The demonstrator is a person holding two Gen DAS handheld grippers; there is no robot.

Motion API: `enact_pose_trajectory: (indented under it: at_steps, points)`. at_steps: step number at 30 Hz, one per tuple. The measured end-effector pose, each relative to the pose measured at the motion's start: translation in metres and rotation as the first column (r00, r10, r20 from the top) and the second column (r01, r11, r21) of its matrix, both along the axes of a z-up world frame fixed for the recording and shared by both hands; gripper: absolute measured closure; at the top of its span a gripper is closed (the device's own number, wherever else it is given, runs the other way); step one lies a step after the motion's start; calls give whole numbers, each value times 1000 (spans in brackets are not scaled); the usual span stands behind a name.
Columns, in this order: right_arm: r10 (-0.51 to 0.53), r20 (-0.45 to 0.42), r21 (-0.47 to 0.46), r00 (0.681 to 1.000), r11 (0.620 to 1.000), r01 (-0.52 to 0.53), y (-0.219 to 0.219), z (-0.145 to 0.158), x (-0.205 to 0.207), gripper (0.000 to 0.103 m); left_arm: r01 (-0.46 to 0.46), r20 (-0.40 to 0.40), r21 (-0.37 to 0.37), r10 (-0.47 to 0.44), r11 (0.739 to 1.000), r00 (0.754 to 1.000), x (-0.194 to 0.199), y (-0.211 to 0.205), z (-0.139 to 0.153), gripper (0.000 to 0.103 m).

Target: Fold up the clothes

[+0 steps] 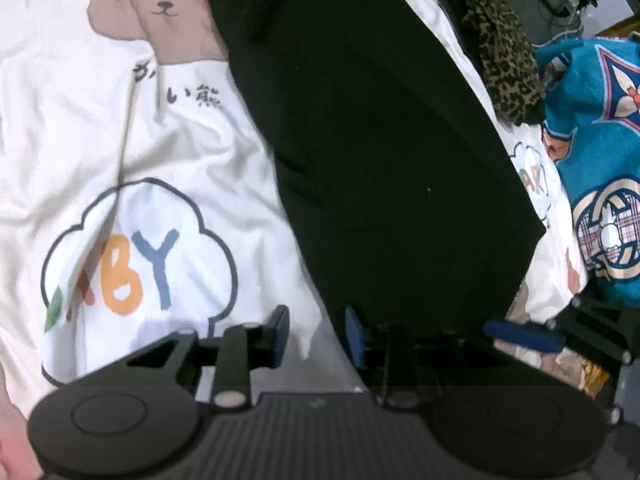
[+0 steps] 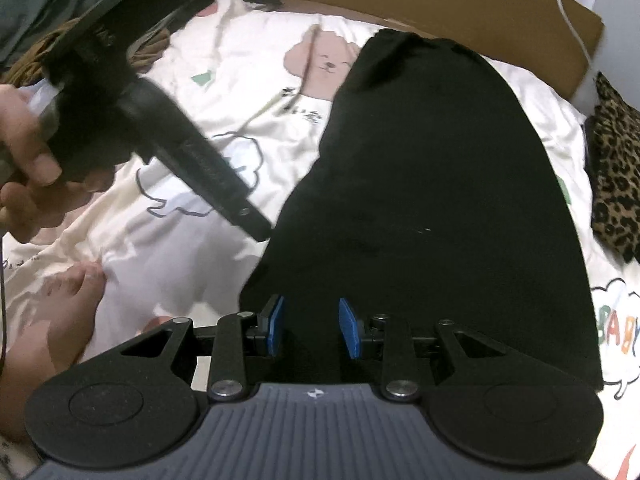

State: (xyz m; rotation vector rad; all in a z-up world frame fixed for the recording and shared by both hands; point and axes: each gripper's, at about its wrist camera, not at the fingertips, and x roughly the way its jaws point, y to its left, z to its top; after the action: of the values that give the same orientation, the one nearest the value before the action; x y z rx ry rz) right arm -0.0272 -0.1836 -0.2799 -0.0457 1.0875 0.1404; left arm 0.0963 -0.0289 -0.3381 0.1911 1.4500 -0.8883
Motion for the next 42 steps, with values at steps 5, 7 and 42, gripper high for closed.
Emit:
enact_pose_trajectory:
  at_steps: [5, 7, 42]
  points:
    - [-29, -5, -5, 1000, 1000, 29, 9, -5, 6, 66, -25, -6, -8, 25, 1000, 1000, 7, 9, 0, 71]
    - [-38, -10, -8, 999, 999, 38, 14, -9, 10, 66, -42, -14, -11, 42, 999, 999, 11, 15, 0, 71]
    - [138, -90, -152, 986, 977, -150, 29, -26, 13, 98, 32, 2, -28, -32, 999, 999, 5, 27, -3, 63]
